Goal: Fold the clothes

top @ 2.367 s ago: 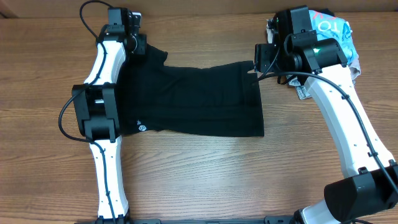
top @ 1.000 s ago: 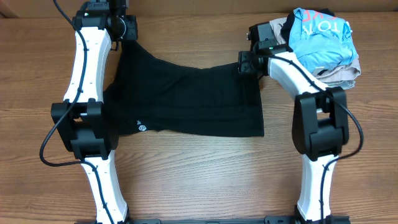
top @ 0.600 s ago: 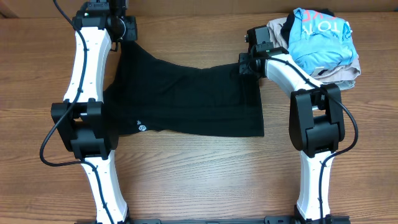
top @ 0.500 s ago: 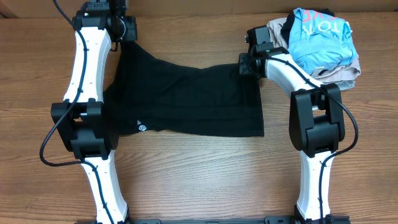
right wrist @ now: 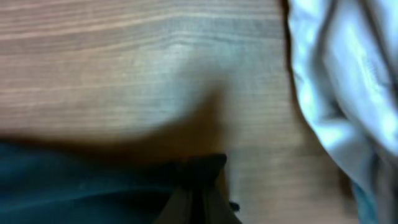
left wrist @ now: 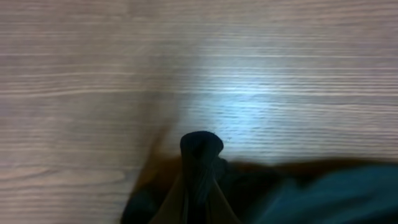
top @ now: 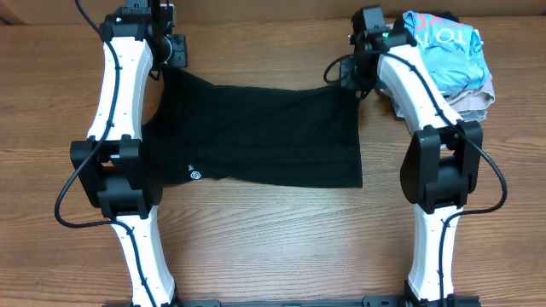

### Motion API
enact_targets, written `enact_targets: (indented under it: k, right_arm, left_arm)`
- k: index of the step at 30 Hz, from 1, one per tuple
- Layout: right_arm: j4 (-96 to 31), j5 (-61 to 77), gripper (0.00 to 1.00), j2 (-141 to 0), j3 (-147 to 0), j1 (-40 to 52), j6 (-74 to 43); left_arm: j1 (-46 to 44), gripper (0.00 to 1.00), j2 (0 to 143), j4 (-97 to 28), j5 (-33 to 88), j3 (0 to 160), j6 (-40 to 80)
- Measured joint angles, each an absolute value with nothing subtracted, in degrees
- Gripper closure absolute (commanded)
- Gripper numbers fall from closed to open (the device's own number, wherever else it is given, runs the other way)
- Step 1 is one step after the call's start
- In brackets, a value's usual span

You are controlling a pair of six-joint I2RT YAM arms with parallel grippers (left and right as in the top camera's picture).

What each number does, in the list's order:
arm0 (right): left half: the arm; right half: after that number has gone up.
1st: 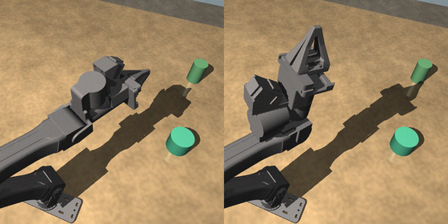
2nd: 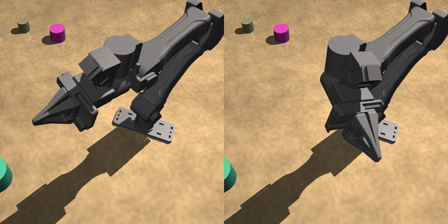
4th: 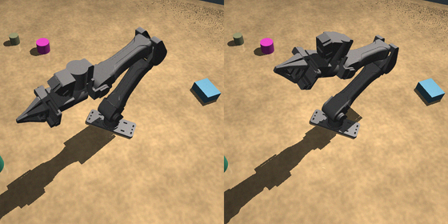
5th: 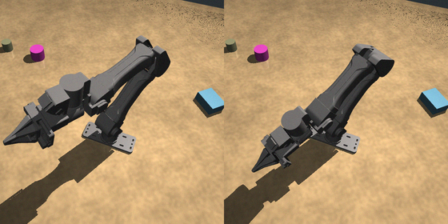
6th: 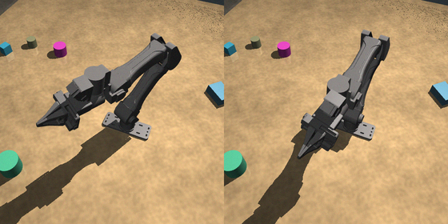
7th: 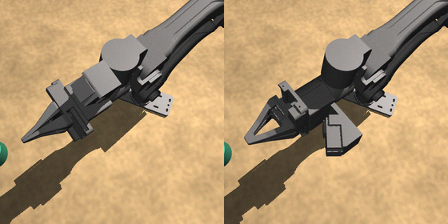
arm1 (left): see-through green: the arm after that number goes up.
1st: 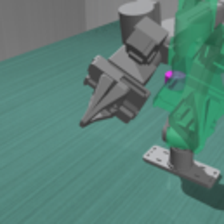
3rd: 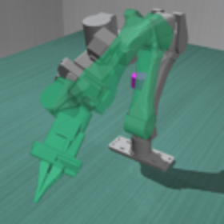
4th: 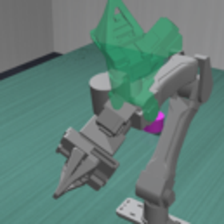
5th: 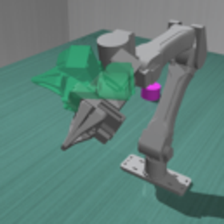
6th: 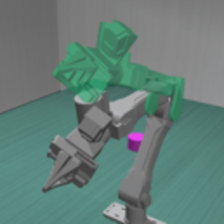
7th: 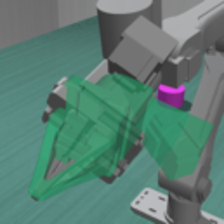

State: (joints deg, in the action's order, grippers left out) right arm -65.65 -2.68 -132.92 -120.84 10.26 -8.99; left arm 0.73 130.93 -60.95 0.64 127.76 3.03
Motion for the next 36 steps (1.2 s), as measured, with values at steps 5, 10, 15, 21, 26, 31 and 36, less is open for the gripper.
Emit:
enact_targets:
  k: [5,10,15,21,26,31,36]
  right_arm:
    - [-76.9,-1.7,0.96,-130.6,-123.5,10.3,-9.9]
    - [-84.0,-0.4,0.96,-126.9,-123.9,10.2,-12.0]
    - [-87.3,1.7,0.96,-125.6,-124.0,10.2,-13.1]
    - [-88.7,2.8,0.96,-125.6,-122.8,10.2,-14.1]
    - [-89.1,2.8,0.96,-125.6,-119.0,10.2,-14.6]
    - [-87.2,2.9,0.92,-125.6,-111.2,10.2,-15.3]
    - [-83.2,3.7,0.52,-125.6,-102.7,10.1,-16.1]
  left_arm:
    - [0.7,0.96,128.6,-64.9,-1.7,127.8,2.9]
    - [0.7,0.96,124.3,-71.6,-2.5,127.8,2.8]
    - [0.8,0.96,122.8,-79.9,-3.2,127.8,2.8]
    - [1.6,0.96,122.8,-86.1,-4.8,127.3,2.6]
    - [2.0,0.96,122.8,-88.3,-5.6,122.5,2.4]
    - [2.4,0.96,122.8,-88.1,-5.9,114.2,2.4]
    - [2.3,0.32,122.8,-86.7,-5.9,106.2,1.6]
